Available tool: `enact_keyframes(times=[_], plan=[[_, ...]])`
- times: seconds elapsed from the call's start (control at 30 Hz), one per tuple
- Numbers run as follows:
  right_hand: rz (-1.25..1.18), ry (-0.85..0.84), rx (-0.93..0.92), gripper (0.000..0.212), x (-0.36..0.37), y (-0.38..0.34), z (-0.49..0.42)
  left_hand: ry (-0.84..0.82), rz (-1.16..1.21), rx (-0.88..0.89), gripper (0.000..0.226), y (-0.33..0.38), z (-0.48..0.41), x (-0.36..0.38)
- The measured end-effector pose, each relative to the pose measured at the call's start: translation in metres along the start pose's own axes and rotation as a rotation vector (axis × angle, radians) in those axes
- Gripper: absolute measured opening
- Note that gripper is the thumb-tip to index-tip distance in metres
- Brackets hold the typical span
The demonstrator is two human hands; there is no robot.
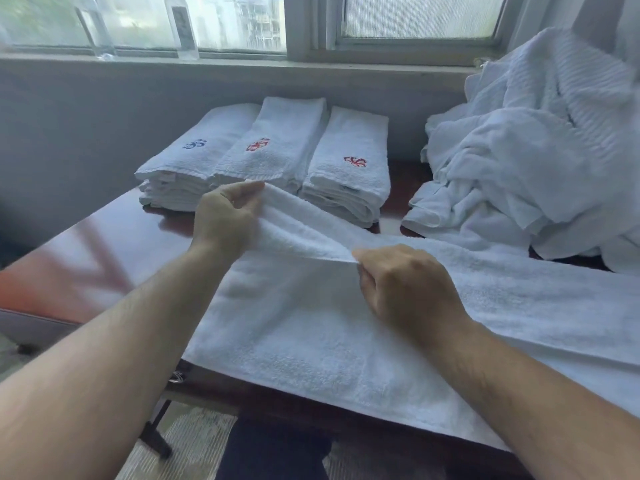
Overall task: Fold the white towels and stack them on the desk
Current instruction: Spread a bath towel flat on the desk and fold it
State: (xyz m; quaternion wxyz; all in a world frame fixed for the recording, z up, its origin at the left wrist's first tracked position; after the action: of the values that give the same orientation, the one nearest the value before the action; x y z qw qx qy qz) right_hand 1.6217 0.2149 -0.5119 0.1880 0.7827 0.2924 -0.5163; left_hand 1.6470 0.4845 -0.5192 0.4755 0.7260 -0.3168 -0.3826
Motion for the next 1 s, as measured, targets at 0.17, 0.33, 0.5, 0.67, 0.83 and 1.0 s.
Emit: enact_keyframes(times=[0.17,0.33,0.5,0.67,0.83,1.0], plan=[[-0.009,-0.302,0.049,0.016,0.021,0.003,0.008,-0.167,-0.439,-0.157,0.041,-0.022,0.006,0.000],[0.006,-0.380,0.161,0.016,0.023,0.016,0.012,-0.167,-0.740,-0.105,0.045,-0.019,0.015,0.003],[-0.246,-0.609,0.096,0.054,0.021,0.037,0.022,-0.138,-0.943,0.188,0.041,0.018,0.037,0.044],[-0.054,-0.458,0.457,0.060,0.020,0.114,0.029,-0.599,-0.846,0.404,0.041,0.033,0.063,0.116],[-0.082,-0.634,0.546,0.075,0.036,0.156,0.036,-0.747,-1.085,0.229,0.065,0.004,0.060,0.135],[-0.099,-0.515,0.451,0.066,0.041,0.128,0.026,-0.651,-0.923,0.283,0.052,0.009,0.060,0.128]])
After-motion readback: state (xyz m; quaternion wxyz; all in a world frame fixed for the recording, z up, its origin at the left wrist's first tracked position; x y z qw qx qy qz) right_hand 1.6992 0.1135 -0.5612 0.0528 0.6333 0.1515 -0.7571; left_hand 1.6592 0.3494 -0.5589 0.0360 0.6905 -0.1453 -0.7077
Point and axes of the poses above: each hand's wrist, its own z-axis away from the middle knuckle, its own x-axis out of the palm, y = z × x, the point moved 5 cm from there along -z, towards the middle knuckle, and after that the axes turned 8 degrees about -y, right-handed, at the moved point
